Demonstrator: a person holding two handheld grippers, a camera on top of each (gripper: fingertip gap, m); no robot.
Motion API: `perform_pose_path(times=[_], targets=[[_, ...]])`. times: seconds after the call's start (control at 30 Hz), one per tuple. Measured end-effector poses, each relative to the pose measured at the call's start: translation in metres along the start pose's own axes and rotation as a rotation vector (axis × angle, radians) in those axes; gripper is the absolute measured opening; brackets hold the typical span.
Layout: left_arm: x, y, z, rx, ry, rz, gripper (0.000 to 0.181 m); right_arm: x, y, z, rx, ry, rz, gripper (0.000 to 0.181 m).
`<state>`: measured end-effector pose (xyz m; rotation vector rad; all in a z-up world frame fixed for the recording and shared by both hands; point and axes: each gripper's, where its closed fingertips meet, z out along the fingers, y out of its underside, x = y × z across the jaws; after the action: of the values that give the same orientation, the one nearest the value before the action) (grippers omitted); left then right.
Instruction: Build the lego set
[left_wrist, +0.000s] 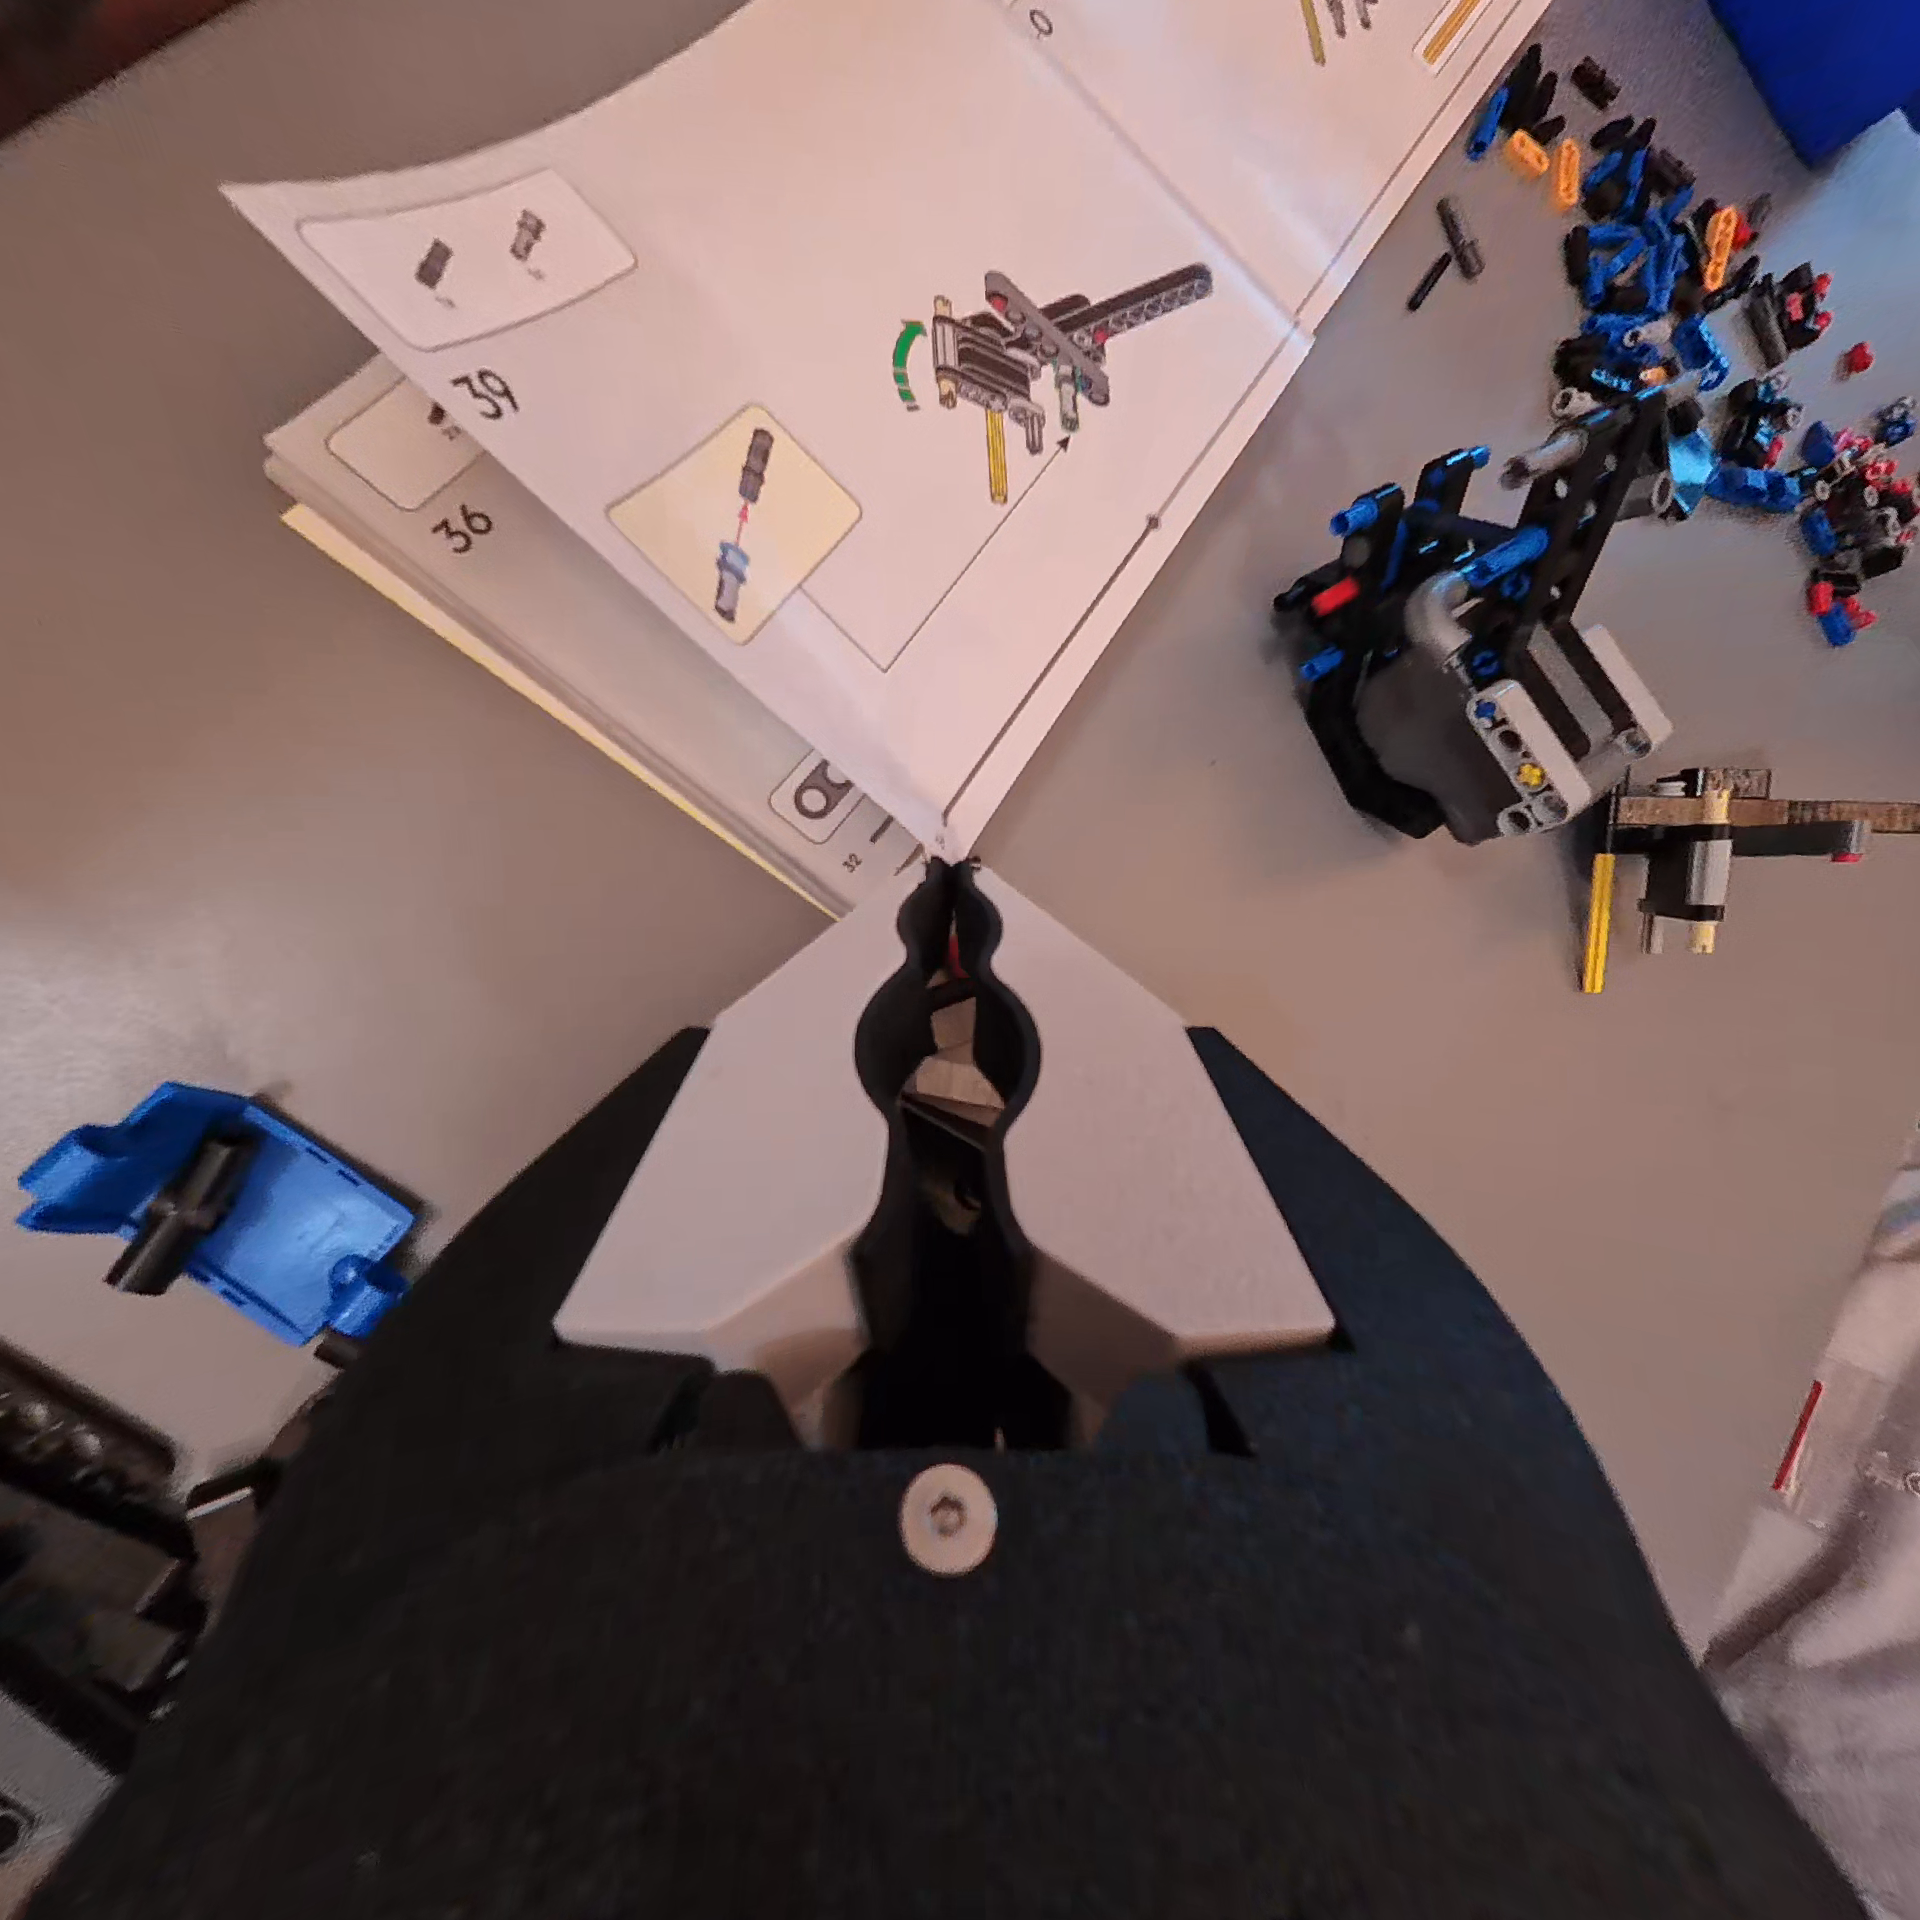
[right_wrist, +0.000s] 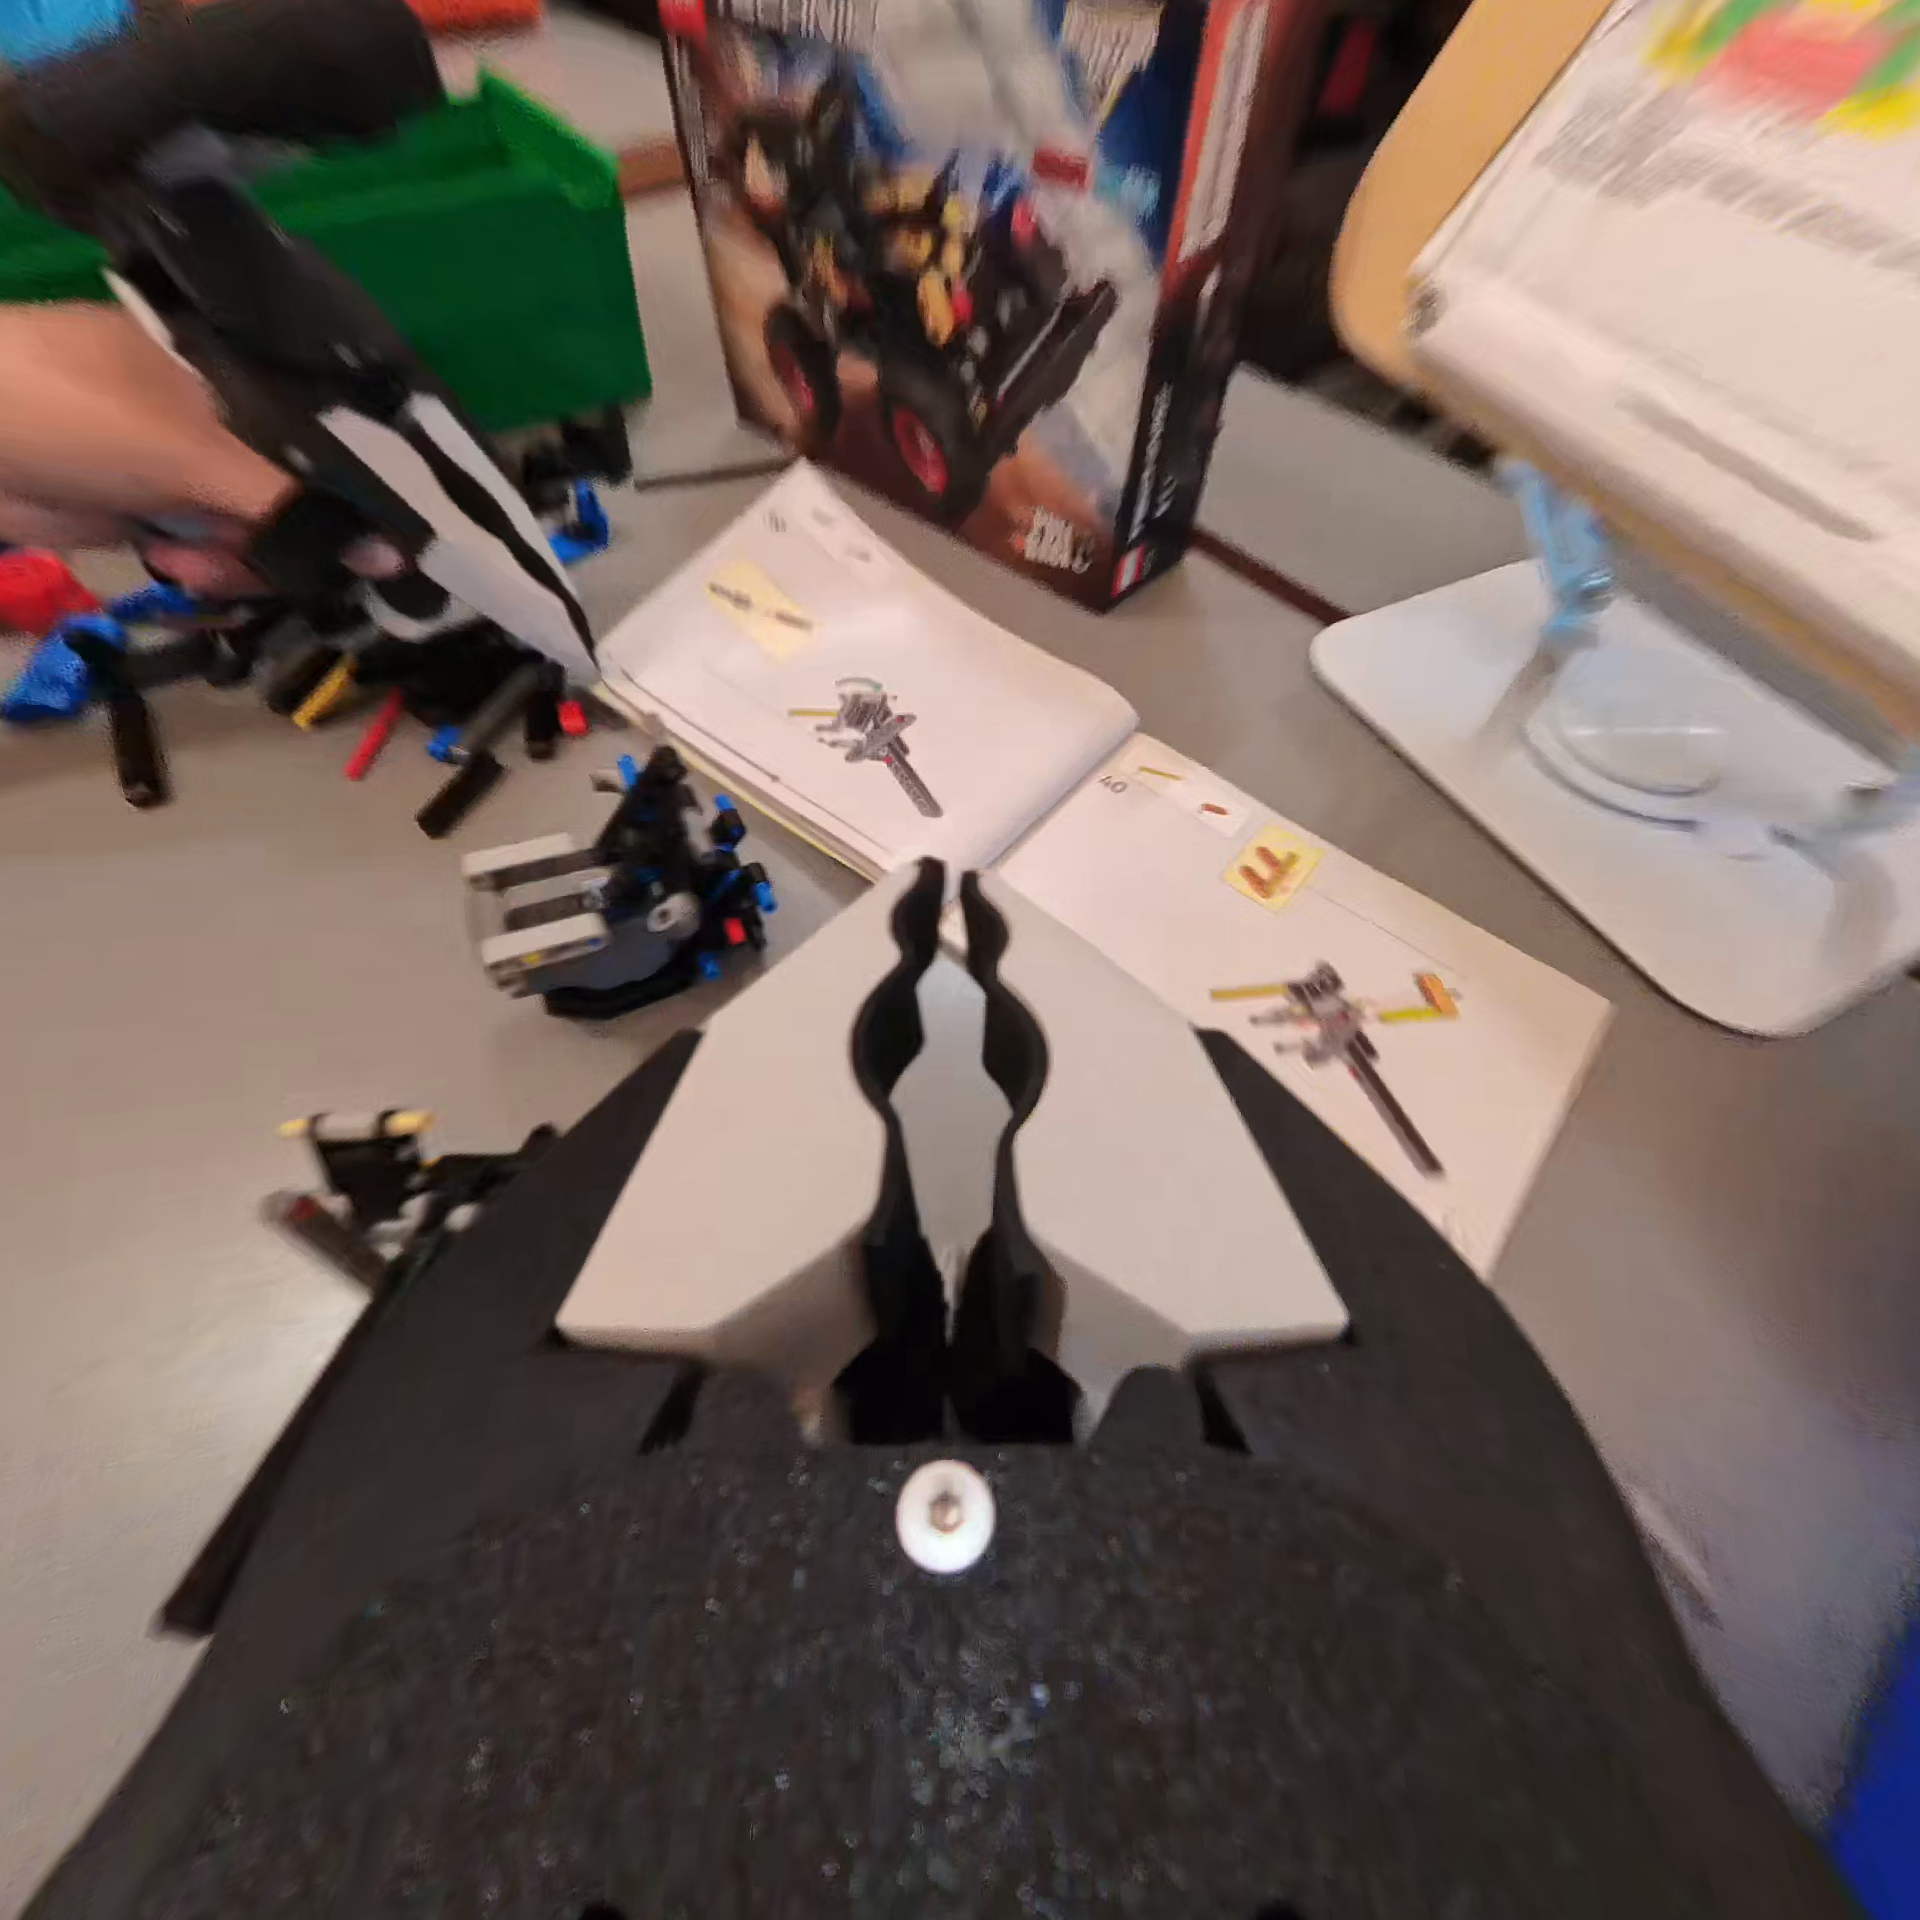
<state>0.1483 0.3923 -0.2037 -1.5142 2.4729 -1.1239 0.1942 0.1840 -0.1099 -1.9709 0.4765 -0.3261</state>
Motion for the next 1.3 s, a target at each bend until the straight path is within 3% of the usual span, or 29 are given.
perform_pose_path(times=[0.13,0.23,0.9,0.97,1.1,1.3], targets=[[0.0,0.006,-0.001,-0.021,-0.021,0.014,0.0,0.007,0.019,0.077,-0.185,-0.092,-0.115,0.0],[0.001,0.007,-0.003,-0.035,-0.026,0.021,0.0,0.011,0.047,0.103,-0.316,-0.077,-0.158,0.0],[-0.007,0.011,-0.017,-0.068,-0.07,0.009,0.0,-0.006,0.061,0.115,-0.335,-0.079,-0.235,0.0],[-0.009,-0.005,-0.029,-0.03,-0.13,0.045,0.012,-0.006,0.061,0.116,-0.336,-0.08,-0.219,0.0],[0.01,-0.076,-0.037,0.124,-0.164,0.166,0.012,-0.006,0.061,0.116,-0.323,-0.093,-0.188,0.0],[0.028,-0.133,0.071,-0.012,0.025,0.087,0.0,-0.006,0.061,0.116,-0.319,-0.074,-0.196,0.0]])
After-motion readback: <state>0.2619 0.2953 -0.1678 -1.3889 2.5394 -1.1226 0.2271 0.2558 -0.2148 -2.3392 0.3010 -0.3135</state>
